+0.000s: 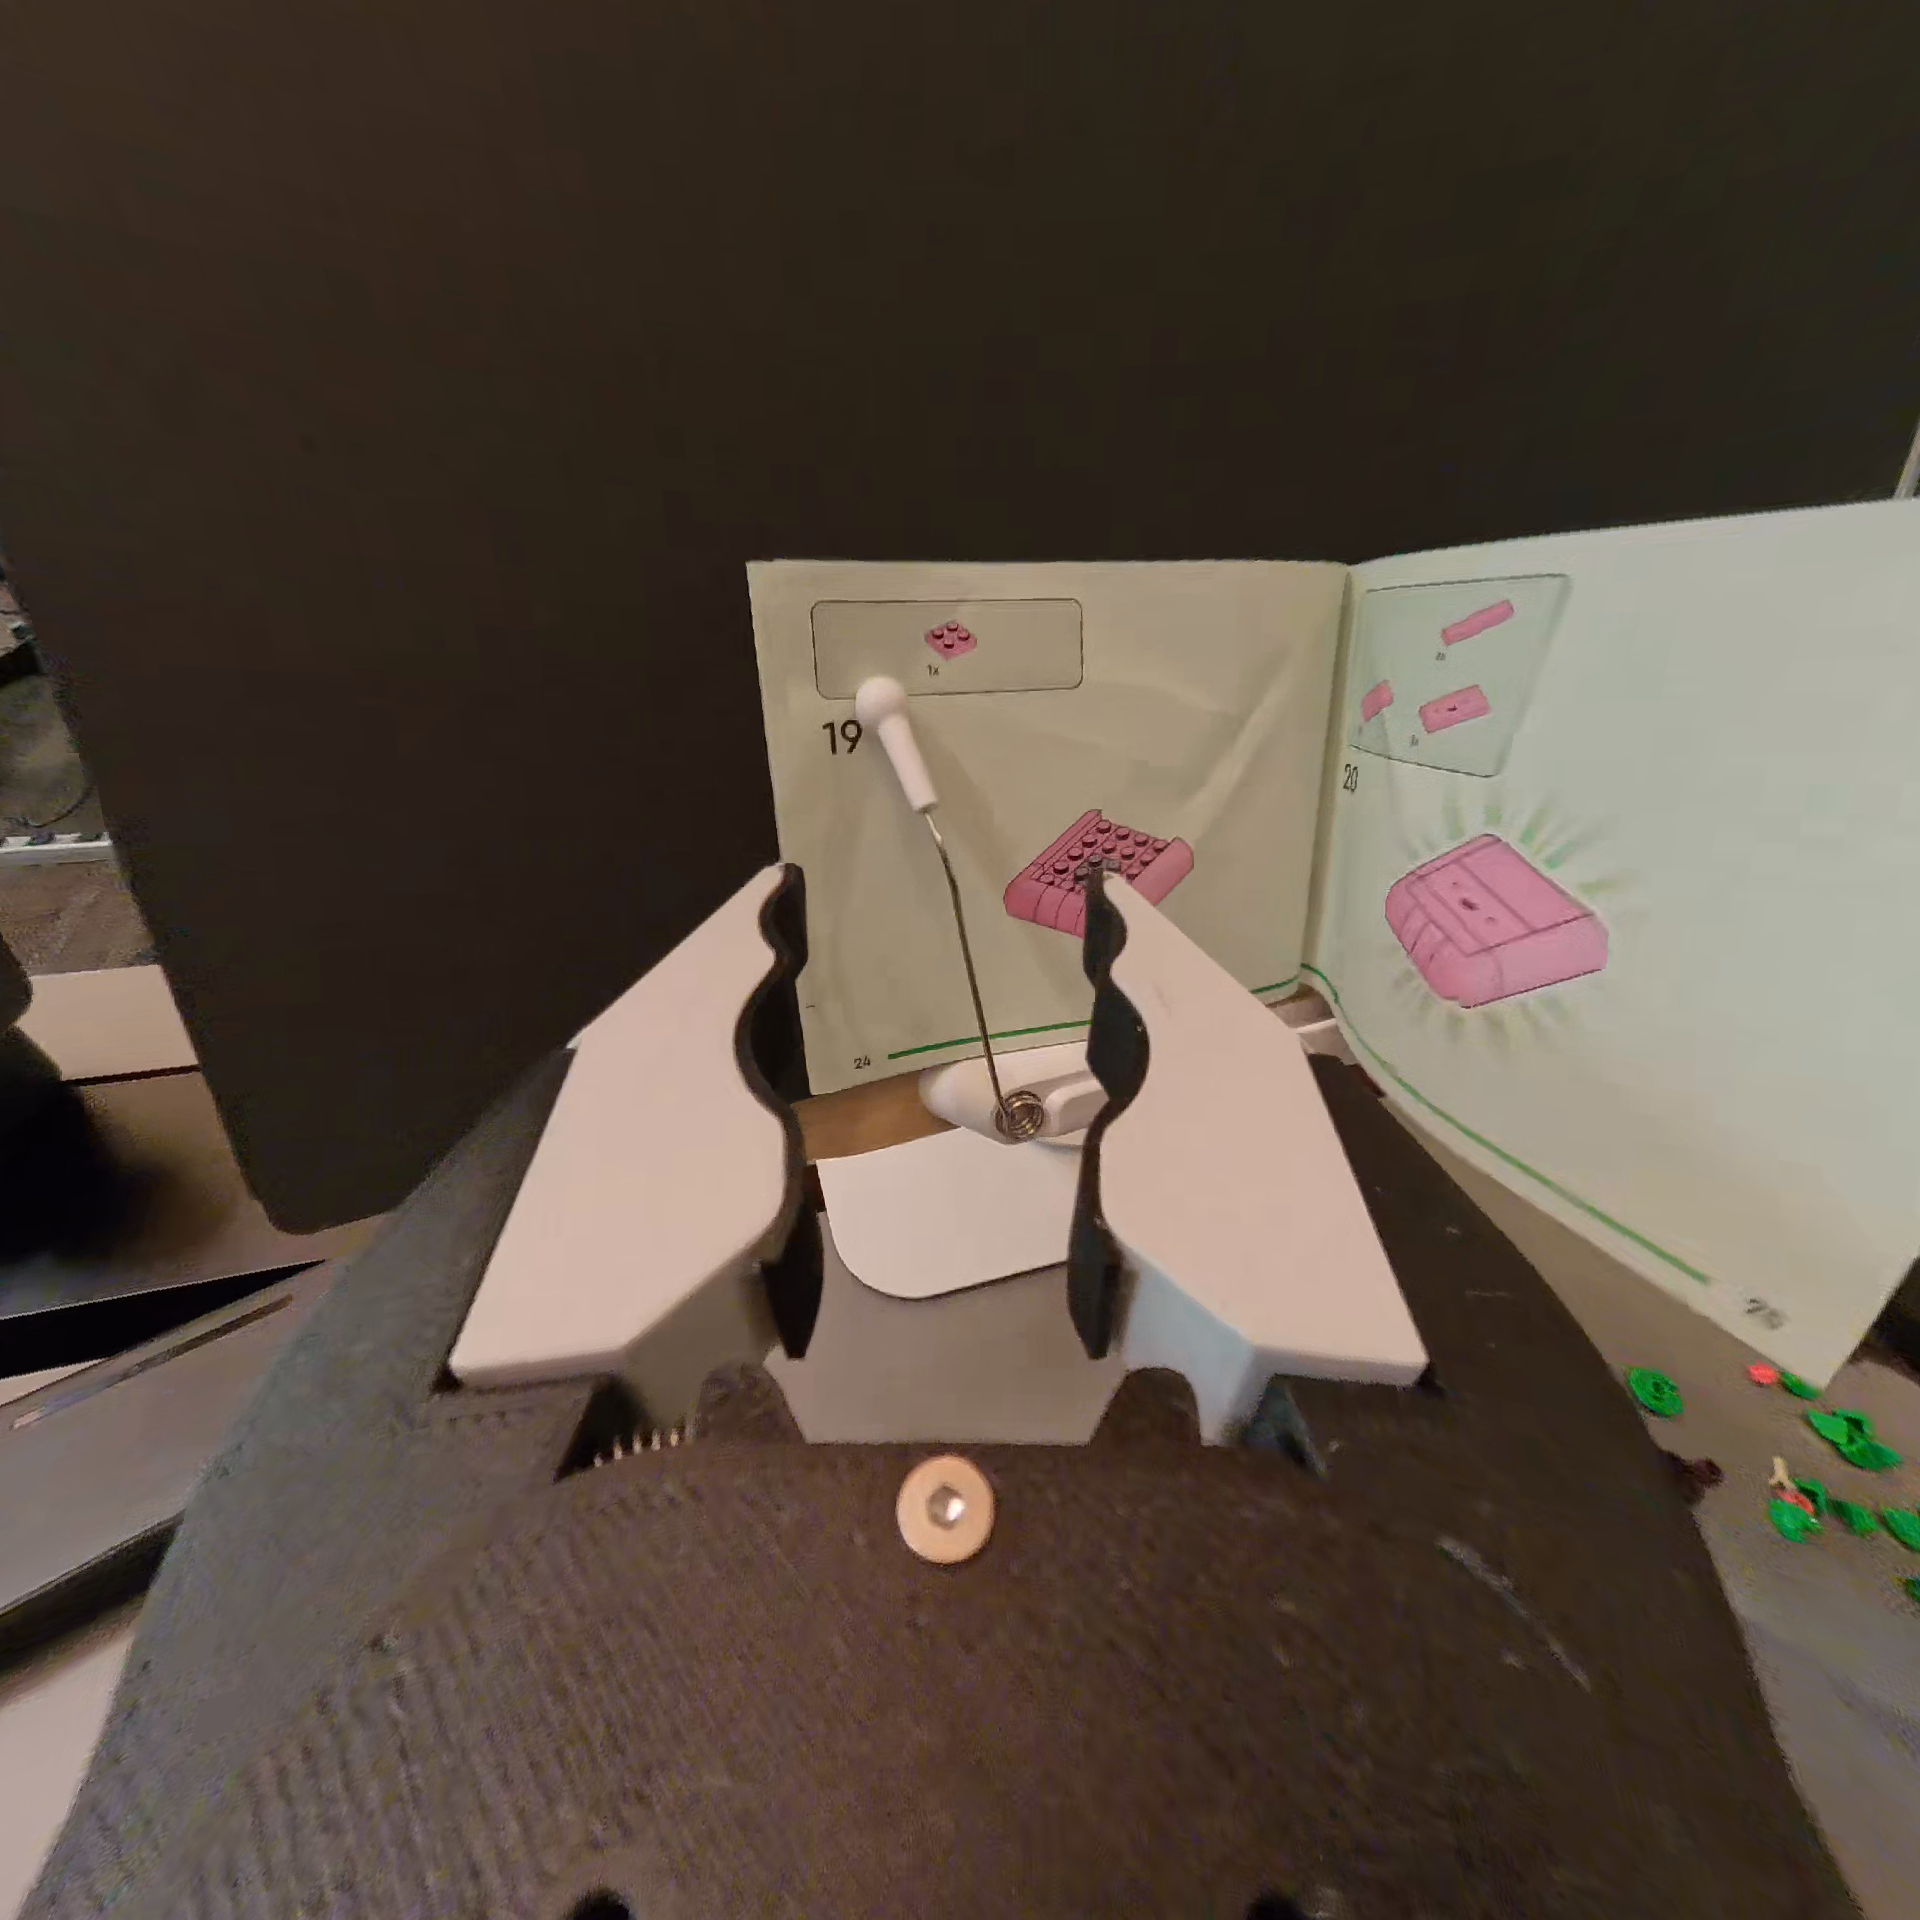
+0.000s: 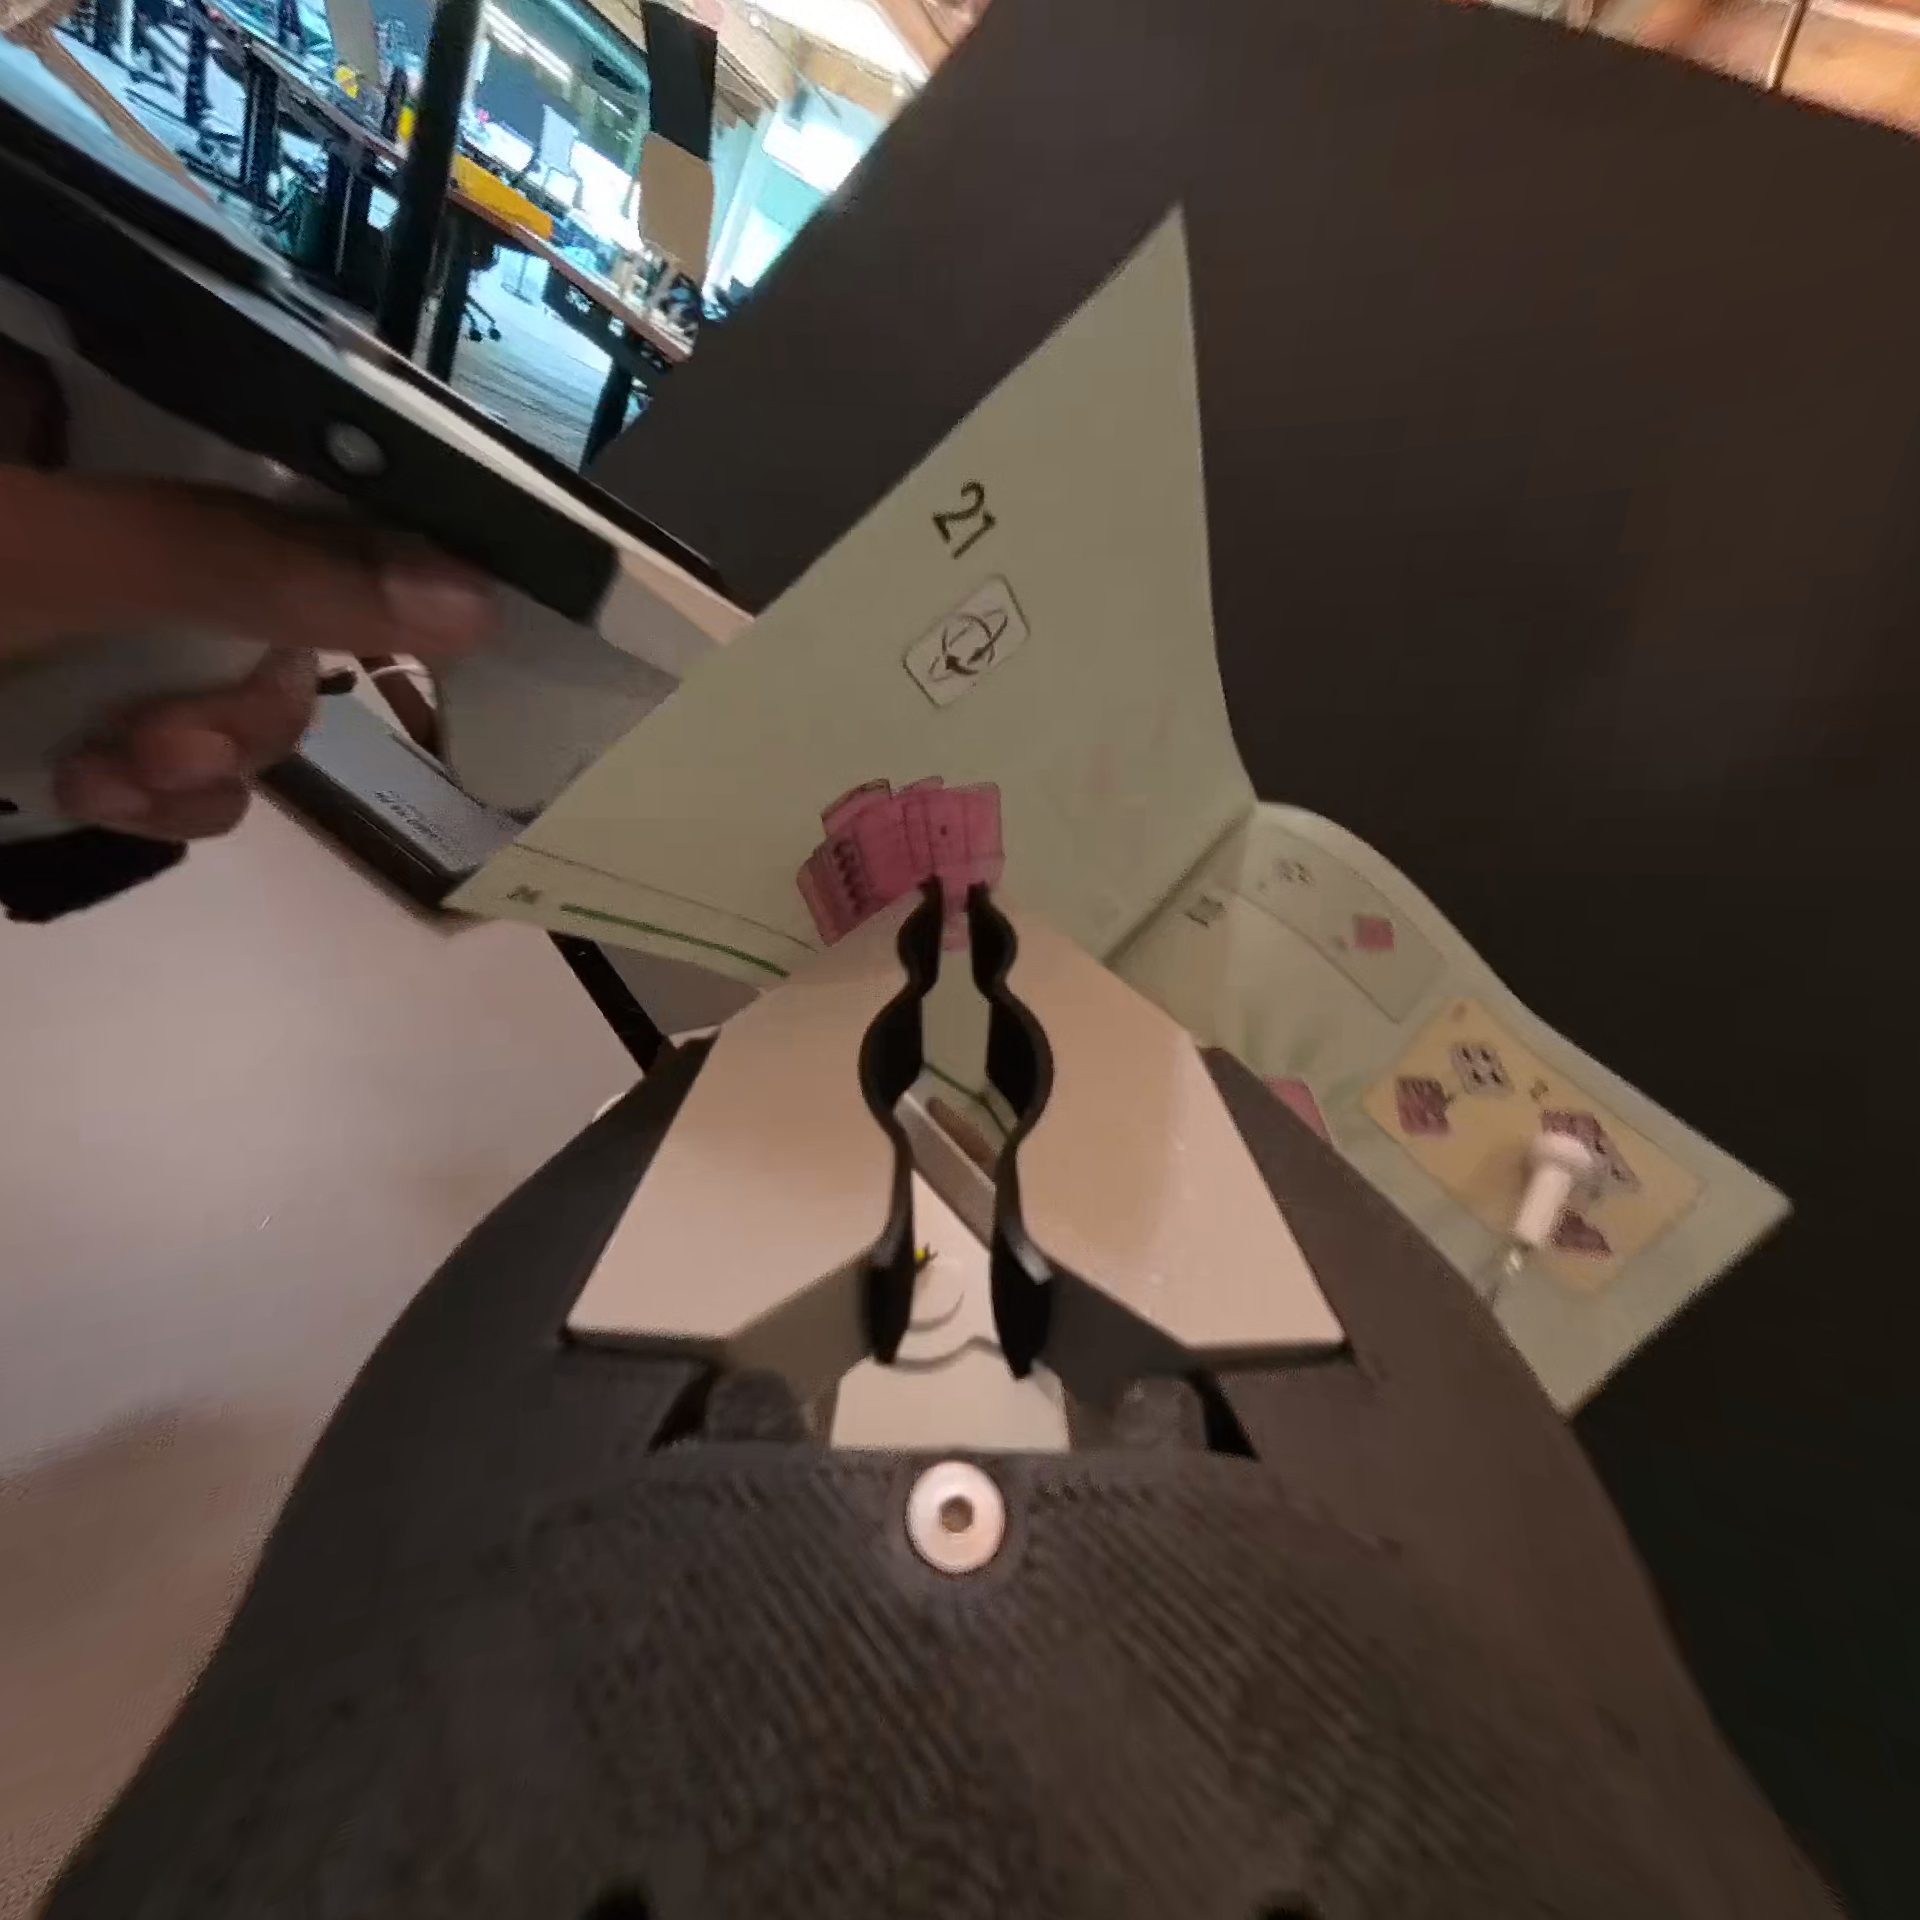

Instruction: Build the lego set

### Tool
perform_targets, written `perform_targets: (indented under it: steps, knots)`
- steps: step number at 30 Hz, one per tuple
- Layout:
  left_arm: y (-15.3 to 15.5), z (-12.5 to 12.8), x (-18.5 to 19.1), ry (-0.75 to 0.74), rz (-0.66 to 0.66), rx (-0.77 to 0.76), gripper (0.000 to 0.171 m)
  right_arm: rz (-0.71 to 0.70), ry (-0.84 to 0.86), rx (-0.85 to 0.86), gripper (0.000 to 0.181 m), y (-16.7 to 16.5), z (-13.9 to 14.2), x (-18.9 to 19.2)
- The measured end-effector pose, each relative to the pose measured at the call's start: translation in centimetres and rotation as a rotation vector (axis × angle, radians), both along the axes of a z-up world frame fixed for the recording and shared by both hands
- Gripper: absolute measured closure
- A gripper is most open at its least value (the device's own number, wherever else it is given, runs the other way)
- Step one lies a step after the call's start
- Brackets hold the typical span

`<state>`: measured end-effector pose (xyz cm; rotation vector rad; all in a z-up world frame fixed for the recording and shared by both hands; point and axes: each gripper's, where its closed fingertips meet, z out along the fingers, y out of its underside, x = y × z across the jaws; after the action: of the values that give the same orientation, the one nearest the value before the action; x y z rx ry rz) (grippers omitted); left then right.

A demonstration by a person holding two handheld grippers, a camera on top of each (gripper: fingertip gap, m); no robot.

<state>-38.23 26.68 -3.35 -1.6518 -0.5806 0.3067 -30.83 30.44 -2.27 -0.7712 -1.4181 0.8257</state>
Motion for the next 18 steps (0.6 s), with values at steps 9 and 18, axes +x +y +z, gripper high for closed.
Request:
perform_targets:
  steps: [9, 18]
  knots:
    - [1.1, 0.2, -0.8, -0.006, -0.015, 0.083, 0.171, -0.071, -0.183, 0.099, 0.181, 0.5, -1.0, -4.6]
    - [-2.0, 0.5, -0.4, 0.094, 0.055, 0.391, 0.171, -0.165, -0.128, 0.03, 0.181, 0.8, 0.1, -6.4]
